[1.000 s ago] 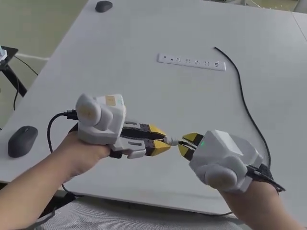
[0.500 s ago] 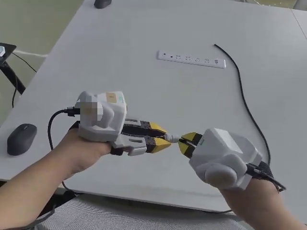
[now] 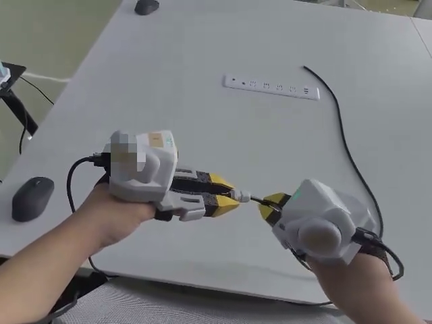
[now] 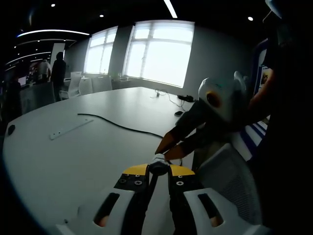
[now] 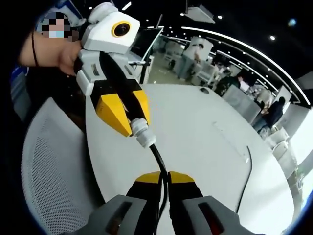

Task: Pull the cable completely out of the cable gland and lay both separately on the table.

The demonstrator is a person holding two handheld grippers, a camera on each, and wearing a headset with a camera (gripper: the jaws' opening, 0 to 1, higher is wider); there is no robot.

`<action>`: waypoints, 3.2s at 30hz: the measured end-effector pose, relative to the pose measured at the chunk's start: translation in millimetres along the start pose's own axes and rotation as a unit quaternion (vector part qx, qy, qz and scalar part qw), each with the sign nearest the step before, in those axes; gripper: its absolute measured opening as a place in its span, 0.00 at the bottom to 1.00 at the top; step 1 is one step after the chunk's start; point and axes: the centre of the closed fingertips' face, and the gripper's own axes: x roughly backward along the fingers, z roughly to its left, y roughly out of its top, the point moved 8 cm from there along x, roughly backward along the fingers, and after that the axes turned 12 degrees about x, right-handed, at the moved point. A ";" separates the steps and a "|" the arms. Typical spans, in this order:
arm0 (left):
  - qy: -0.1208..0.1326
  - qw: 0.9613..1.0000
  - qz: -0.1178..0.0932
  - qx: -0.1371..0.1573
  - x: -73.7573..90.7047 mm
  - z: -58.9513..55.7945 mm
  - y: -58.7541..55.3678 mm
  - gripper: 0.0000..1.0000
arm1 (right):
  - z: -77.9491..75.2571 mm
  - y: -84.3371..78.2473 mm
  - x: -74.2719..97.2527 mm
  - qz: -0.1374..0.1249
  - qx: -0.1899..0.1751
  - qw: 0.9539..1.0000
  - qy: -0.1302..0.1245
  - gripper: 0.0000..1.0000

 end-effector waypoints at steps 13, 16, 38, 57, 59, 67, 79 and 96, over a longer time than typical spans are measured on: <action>-0.003 1.000 -0.003 -0.003 -0.9 0.0 2.4 0.15 | -11.3 -41.5 -3.8 0.032 -0.144 0.989 -0.004 0.00; -0.004 1.000 -0.001 -0.004 -1.5 -0.2 2.2 0.15 | -11.7 -50.1 -5.5 0.038 -0.183 0.982 -0.005 0.00; 0.006 1.000 -0.002 -0.007 -5.4 -2.0 1.1 0.15 | -8.5 -92.2 -13.0 0.067 -0.335 0.940 -0.018 0.00; 0.017 1.000 -0.005 0.001 -6.5 4.4 5.2 0.15 | -9.0 -90.2 -5.5 0.050 -0.280 0.958 -0.022 0.04; 0.018 1.000 -0.006 0.002 -6.6 6.0 5.6 0.15 | -9.9 -89.8 -3.3 0.050 -0.272 0.961 -0.023 0.08; 0.018 1.000 -0.003 0.004 -6.4 8.1 4.8 0.15 | -18.0 -72.8 18.3 0.014 -0.259 0.966 -0.016 0.21; 0.017 1.000 -0.002 0.002 -6.4 9.2 5.4 0.15 | -32.1 -5.0 19.7 -0.031 -0.079 0.996 0.005 0.27; 0.009 1.000 0.004 0.000 -10.7 7.9 8.3 0.15 | -13.5 31.3 -0.9 -0.031 0.128 0.990 0.056 0.10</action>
